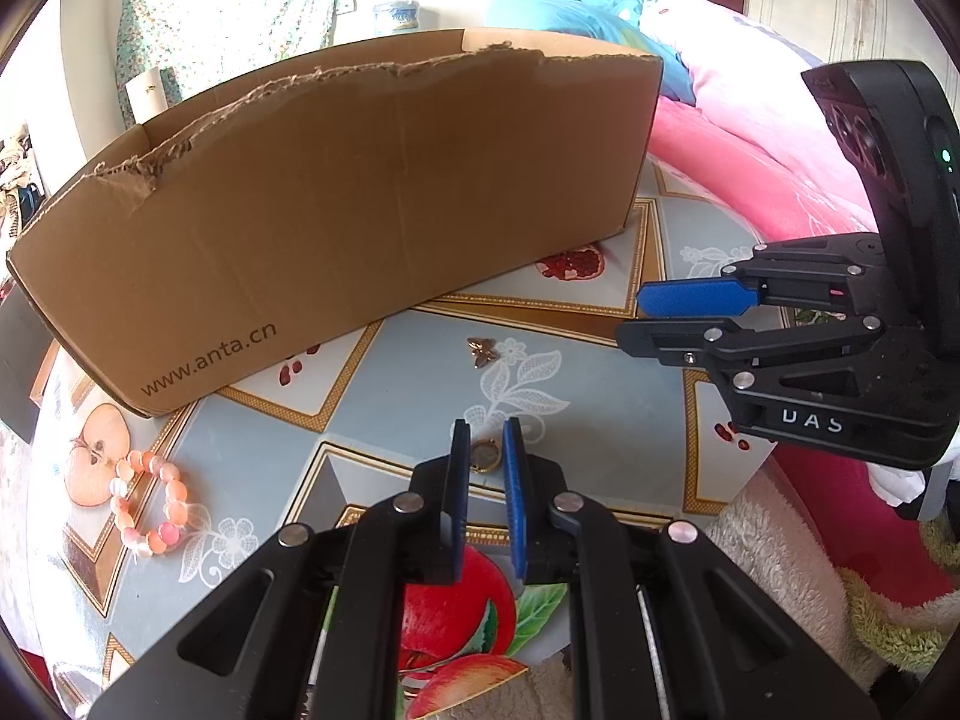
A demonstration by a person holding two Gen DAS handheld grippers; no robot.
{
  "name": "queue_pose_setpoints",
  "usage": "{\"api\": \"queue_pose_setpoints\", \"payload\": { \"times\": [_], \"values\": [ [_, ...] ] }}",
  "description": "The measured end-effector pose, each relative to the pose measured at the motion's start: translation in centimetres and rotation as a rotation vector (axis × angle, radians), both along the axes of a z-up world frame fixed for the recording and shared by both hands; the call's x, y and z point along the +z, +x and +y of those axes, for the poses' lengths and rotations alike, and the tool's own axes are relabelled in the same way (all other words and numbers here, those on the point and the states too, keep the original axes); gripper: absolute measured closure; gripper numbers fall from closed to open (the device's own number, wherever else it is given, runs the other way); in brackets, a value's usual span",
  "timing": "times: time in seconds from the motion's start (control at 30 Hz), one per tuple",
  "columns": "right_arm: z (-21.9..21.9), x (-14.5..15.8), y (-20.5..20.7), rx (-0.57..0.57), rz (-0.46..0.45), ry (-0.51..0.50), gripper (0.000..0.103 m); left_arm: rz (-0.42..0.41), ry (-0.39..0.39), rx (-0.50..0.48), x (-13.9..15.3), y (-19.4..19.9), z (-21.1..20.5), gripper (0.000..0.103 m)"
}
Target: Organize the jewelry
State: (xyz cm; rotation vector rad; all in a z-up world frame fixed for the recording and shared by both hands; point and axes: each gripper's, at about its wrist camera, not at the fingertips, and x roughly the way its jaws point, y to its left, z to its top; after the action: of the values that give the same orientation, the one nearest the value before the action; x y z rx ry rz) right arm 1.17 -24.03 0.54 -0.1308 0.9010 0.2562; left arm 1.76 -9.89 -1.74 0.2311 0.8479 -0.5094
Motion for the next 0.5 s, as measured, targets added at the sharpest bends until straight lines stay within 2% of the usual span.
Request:
{"api": "queue_pose_setpoints", "payload": {
  "times": [0.23,0.33,0.5],
  "values": [
    [0.2,-0.2,-0.5,0.004,-0.006,0.003,0.086,-0.001,0.001,-0.001,0.0,0.0,0.0,0.093],
    [-0.1,-0.2,-0.8,-0.005,-0.007,0.011,0.093,0.0,0.0,-0.001,0.0,0.0,0.0,0.093],
    [-0.8,-0.1,-0.9,-0.026,-0.01,0.038,0.094,0.0,0.002,0.0,-0.1,0.0,0.0,0.093]
  ]
}}
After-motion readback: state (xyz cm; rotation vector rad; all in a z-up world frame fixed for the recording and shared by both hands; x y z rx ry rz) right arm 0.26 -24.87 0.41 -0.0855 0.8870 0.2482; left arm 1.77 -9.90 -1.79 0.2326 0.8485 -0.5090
